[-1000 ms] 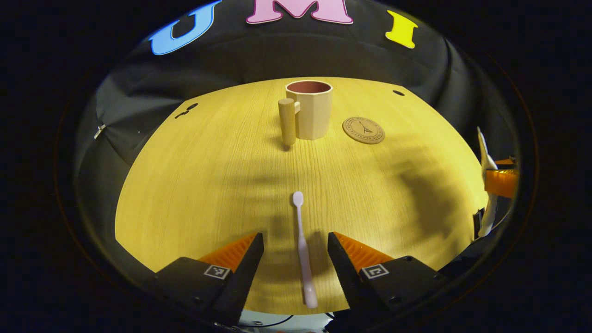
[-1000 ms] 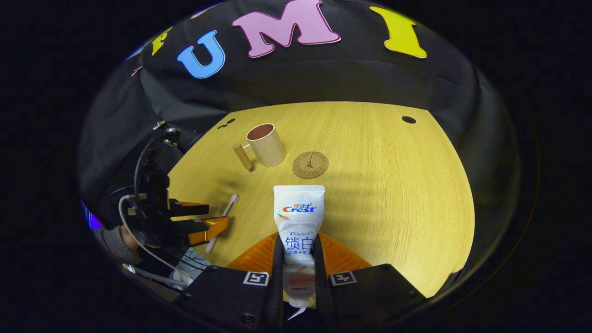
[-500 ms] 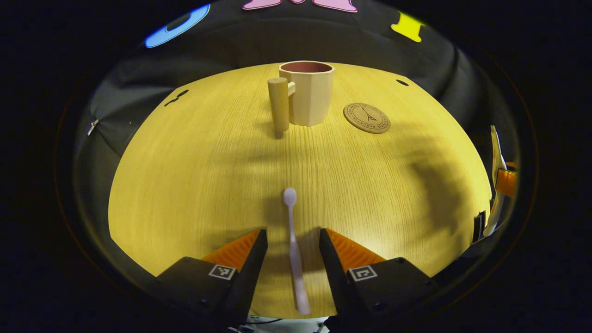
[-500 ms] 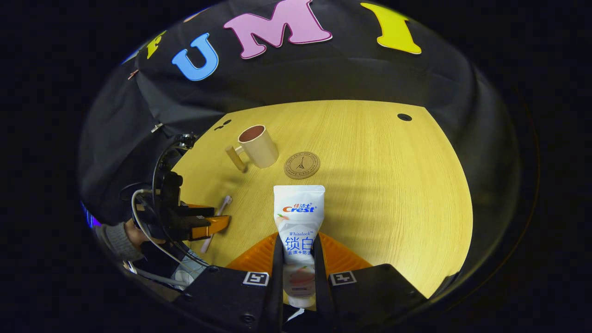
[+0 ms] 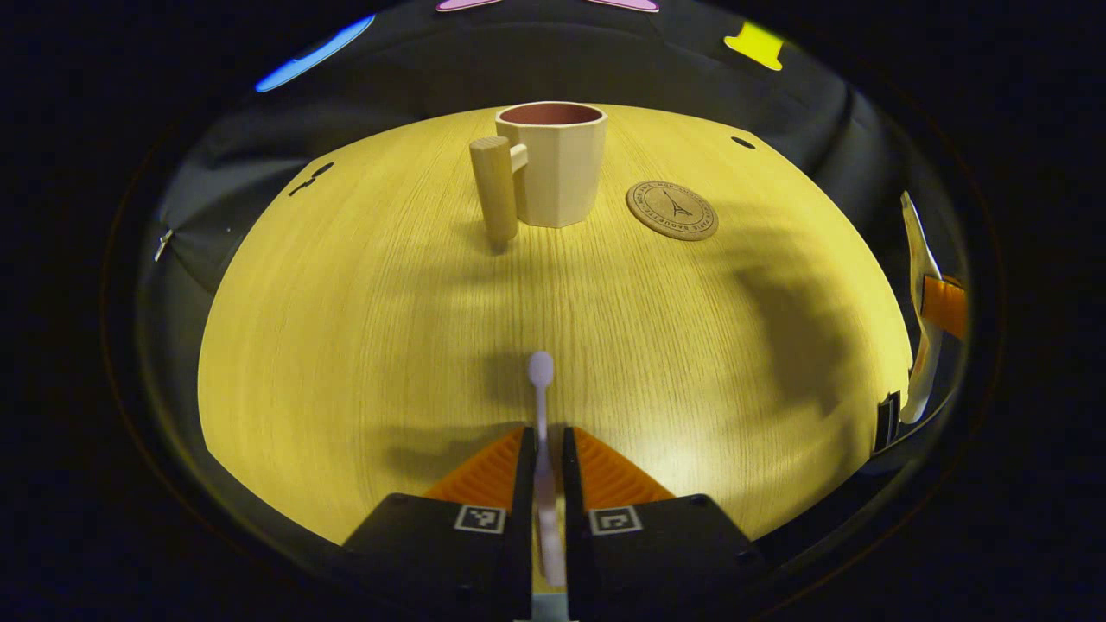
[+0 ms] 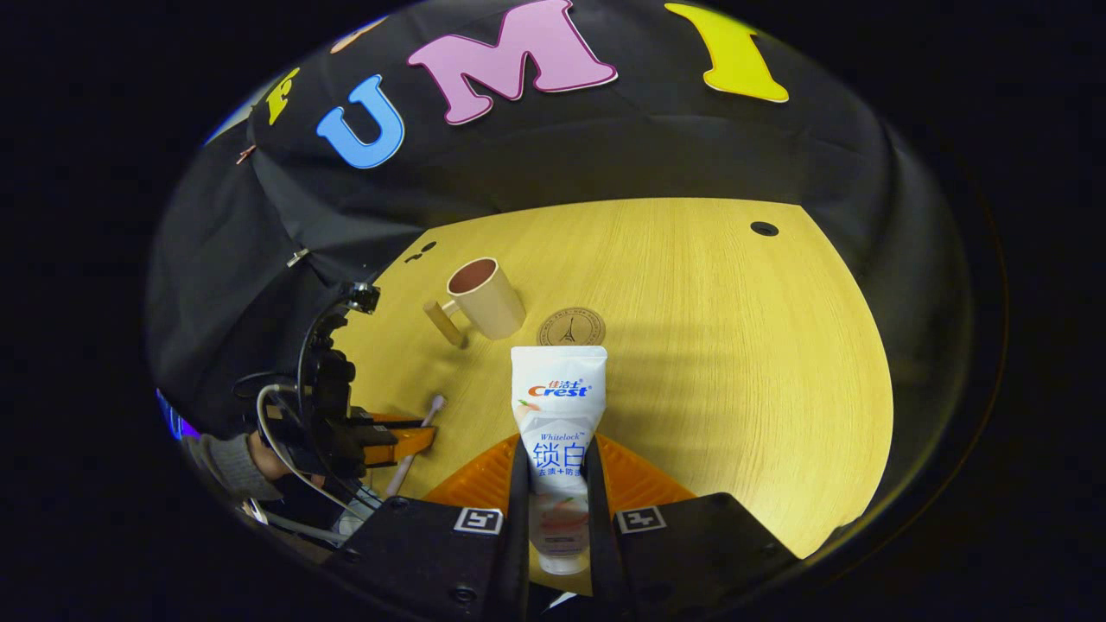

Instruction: Put the toothbrush and toothpaste on the desktop into the cup, then pick up the cup and place it on the coaster on the desktop.

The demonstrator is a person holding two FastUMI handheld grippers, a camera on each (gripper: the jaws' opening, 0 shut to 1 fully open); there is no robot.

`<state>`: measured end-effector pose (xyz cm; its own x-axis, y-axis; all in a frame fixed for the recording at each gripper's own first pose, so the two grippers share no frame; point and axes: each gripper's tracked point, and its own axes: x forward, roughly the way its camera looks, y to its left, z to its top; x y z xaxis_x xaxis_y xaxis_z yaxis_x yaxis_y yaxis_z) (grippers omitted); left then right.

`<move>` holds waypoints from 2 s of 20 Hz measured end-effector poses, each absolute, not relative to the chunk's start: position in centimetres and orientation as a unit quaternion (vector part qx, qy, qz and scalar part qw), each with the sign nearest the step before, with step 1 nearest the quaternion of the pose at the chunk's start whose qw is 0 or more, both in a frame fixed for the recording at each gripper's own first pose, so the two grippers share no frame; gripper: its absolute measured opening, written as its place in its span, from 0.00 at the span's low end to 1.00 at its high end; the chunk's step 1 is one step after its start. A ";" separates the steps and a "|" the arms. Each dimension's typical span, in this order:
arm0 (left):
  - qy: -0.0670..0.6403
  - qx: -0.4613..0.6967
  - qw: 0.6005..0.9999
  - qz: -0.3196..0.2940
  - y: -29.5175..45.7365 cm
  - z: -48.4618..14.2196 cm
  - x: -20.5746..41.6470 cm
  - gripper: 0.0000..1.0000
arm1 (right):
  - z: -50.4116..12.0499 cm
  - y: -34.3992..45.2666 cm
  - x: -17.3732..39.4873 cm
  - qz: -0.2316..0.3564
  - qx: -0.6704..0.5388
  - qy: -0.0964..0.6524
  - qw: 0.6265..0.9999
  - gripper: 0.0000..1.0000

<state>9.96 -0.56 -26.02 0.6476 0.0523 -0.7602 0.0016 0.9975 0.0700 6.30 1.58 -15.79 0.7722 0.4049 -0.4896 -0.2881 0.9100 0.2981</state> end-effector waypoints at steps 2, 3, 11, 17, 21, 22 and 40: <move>0.422 0.028 0.906 0.009 -0.5 -25.9 10.1 0.11 | -15.2 2.0 6.8 0.189 0.108 0.277 0.936 0.32; 0.421 0.019 0.907 0.008 -0.5 -25.8 10.2 0.08 | -14.9 2.2 7.2 0.191 0.110 0.274 0.936 0.33; 0.381 -0.033 0.924 0.004 0.0 -25.0 9.2 0.06 | -9.8 5.3 10.5 0.239 0.139 0.209 0.938 0.33; 0.309 -0.071 0.948 -0.019 -2.0 -19.4 7.5 0.06 | -3.7 9.9 15.4 0.280 0.163 0.140 0.936 0.32; 0.267 -0.103 0.958 -0.016 -1.8 -15.3 6.4 0.06 | -1.5 14.2 19.7 0.307 0.169 0.123 0.929 0.32; 0.258 -0.110 0.960 -0.012 -1.7 -14.6 6.3 0.06 | -1.3 15.0 20.7 0.310 0.170 0.120 0.928 0.32; 0.187 -0.198 0.962 0.022 -0.5 -7.1 5.7 0.06 | -6.4 20.7 31.4 0.310 0.119 0.119 0.936 0.32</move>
<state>5.68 -0.45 -7.09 0.9289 -0.0322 -0.3690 -0.1159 0.9209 -0.3721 31.43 20.66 -6.44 0.7791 0.6091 -0.1482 -0.5528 0.7790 0.2959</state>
